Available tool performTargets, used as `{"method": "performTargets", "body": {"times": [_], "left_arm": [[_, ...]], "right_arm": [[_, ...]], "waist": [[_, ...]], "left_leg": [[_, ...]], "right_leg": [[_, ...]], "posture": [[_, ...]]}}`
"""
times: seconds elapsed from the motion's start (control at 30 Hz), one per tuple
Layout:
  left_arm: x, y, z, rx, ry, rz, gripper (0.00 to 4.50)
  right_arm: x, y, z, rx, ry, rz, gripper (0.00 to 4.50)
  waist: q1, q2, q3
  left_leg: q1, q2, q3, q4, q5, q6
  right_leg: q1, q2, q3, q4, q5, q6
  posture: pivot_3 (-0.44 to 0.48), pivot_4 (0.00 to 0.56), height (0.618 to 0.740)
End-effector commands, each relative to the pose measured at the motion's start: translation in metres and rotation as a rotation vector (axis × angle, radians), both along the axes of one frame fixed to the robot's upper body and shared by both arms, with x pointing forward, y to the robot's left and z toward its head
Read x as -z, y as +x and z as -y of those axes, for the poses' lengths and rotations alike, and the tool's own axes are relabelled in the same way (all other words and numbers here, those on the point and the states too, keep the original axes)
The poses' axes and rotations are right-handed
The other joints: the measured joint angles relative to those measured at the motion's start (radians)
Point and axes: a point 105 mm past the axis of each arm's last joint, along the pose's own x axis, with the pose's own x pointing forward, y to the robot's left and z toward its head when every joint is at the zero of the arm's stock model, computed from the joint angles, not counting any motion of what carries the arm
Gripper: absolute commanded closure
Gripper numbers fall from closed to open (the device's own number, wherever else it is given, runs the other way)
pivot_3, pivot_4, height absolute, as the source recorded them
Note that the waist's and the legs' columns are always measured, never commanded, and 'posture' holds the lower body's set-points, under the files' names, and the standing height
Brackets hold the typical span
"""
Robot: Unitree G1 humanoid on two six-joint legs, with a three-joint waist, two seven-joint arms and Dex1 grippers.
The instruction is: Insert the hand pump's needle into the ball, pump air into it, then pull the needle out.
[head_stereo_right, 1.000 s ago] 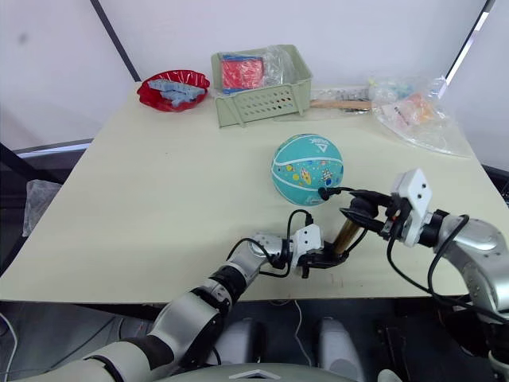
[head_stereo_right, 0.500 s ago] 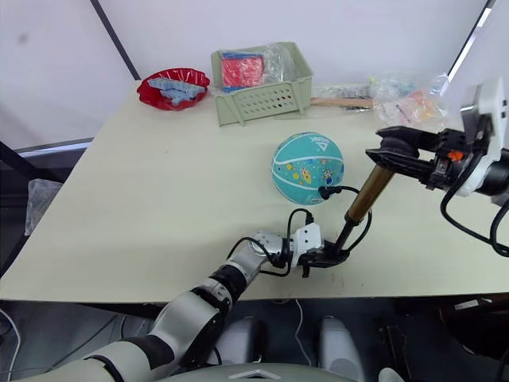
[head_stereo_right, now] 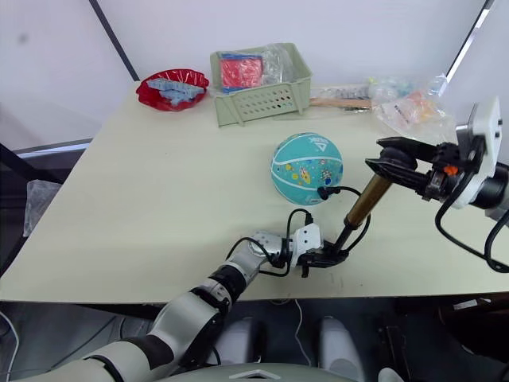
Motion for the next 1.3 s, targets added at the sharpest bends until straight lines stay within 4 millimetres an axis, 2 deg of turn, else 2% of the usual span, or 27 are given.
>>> {"method": "performTargets", "body": {"times": [0.03,0.4,0.47,0.6,0.67,0.77,0.93,1.17,1.23,1.3], "left_arm": [[0.037,-0.013,-0.023,-0.038,0.126,-0.113,3.35],[0.038,-0.013,-0.024,-0.042,0.125,-0.114,3.35],[0.038,-0.013,-0.024,-0.043,0.124,-0.114,3.35],[0.038,-0.013,-0.025,-0.043,0.125,-0.115,3.35],[0.039,-0.014,-0.025,-0.041,0.127,-0.116,3.35],[0.039,-0.014,-0.025,-0.038,0.129,-0.117,3.35],[0.039,-0.014,-0.025,-0.038,0.13,-0.117,3.35],[0.04,-0.016,-0.025,-0.036,0.128,-0.12,3.35],[0.04,-0.016,-0.025,-0.035,0.128,-0.12,3.35],[0.04,-0.016,-0.025,-0.034,0.128,-0.12,3.35]], "right_arm": [[0.044,0.002,-0.008,0.006,-0.066,-0.078,2.87],[0.114,-0.003,-0.021,0.029,-0.103,-0.142,2.87],[0.12,-0.004,-0.021,0.033,-0.11,-0.141,2.87],[0.117,-0.004,-0.023,0.032,-0.098,-0.132,2.87],[0.106,-0.003,-0.023,0.023,-0.081,-0.109,2.87],[0.076,0.0,-0.023,-0.003,-0.049,-0.038,2.87],[0.038,0.0,-0.021,-0.025,0.002,0.025,2.87],[-0.019,-0.001,-0.004,-0.027,0.02,0.101,2.87],[-0.036,-0.002,0.002,-0.023,0.024,0.126,2.87],[-0.046,-0.004,0.005,-0.025,0.025,0.137,2.87]], "waist": [[0.0,-0.002,-0.002],[0.0,-0.005,-0.007],[-0.001,-0.005,-0.007],[-0.001,-0.004,-0.008],[-0.001,-0.004,-0.008],[-0.001,-0.003,-0.008],[0.001,0.002,-0.001],[0.002,0.002,0.002],[0.001,0.006,0.005],[0.002,0.005,0.006]], "left_leg": [[0.001,0.0,0.0,0.0,0.0,0.0],[0.001,0.001,0.0,0.0,0.0,0.0],[0.001,0.001,-0.001,0.0,0.0,0.0],[0.001,0.0,0.0,0.0,0.0,0.0],[0.001,0.0,0.0,0.0,0.0,0.0],[0.001,0.0,0.0,0.0,0.0,0.0],[0.0,0.0,0.0,0.0,0.0,0.0],[-0.001,-0.001,0.0,0.0,0.0,0.0],[-0.001,-0.001,0.0,0.0,0.0,0.0],[-0.002,-0.001,0.001,0.0,0.0,0.0]], "right_leg": [[0.001,0.0,-0.001,0.0,0.0,0.0],[0.001,0.0,0.0,0.0,0.0,0.0],[0.001,0.0,-0.001,0.0,0.0,0.0],[0.001,0.0,0.0,0.0,0.0,0.0],[0.001,0.0,0.0,0.0,0.0,0.0],[0.0,0.0,0.0,0.0,0.0,-0.001],[0.0,0.0,0.0,0.0,0.002,-0.003],[-0.001,0.0,0.0,0.0,0.002,-0.003],[-0.001,-0.001,0.0,0.0,0.002,-0.003],[-0.001,-0.001,0.001,0.0,0.002,-0.003]], "posture": [[0.0,0.15,0.735],[0.0,0.15,0.735],[0.0,0.15,0.735],[0.0,0.15,0.735],[0.0,0.15,0.735],[0.0,0.15,0.735],[0.0,0.15,0.735],[0.0,0.15,0.735],[0.0,0.15,0.735],[0.0,0.15,0.735]]}}
